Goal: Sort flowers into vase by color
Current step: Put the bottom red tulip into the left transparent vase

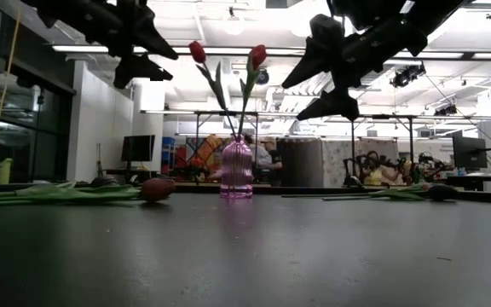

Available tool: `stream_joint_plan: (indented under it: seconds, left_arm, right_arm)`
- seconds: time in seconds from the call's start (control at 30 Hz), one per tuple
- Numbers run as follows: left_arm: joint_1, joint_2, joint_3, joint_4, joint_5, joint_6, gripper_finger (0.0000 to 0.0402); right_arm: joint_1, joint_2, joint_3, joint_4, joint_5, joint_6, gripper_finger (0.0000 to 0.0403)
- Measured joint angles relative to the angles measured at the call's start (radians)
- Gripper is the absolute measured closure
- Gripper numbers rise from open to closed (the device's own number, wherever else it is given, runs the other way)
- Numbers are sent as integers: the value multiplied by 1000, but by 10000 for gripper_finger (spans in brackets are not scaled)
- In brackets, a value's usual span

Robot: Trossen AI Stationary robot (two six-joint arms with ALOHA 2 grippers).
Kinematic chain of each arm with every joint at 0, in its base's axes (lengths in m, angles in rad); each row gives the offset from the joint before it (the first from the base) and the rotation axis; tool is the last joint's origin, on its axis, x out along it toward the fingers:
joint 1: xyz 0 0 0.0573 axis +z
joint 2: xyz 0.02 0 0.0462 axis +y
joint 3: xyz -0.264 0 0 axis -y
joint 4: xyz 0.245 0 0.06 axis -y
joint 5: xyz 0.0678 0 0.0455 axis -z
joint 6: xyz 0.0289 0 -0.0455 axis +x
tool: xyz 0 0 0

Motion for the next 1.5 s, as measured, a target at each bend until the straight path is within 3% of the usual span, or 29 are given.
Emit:
stream_joint_plan:
  seconds: [0.4, 0.67, 0.9, 1.13, 1.33, 1.5]
  left_arm:
    - [-262, -3, -129, 8, -134, -244, 181]
    - [-420, -2, -174, -91, -184, -364, 183]
    - [-565, 5, -174, -279, -224, -325, 184]
    - [-622, 102, -174, -263, -445, -192, 184]
    - [-620, 213, -173, -170, -436, -113, 184]
    - [-620, 244, -173, -160, -400, -148, 184]
  right_arm:
    - [0, 0, 0, 0, 0, 18, 80]
    - [0, 0, 0, 0, 0, 15, 80]
    - [0, 0, 0, 0, 0, 9, 80]
    - [0, 0, 0, 0, 0, 6, 80]
    - [0, -1, 2, 0, -1, 39, 80]
    - [-38, -65, 60, 6, -87, 72, 80]
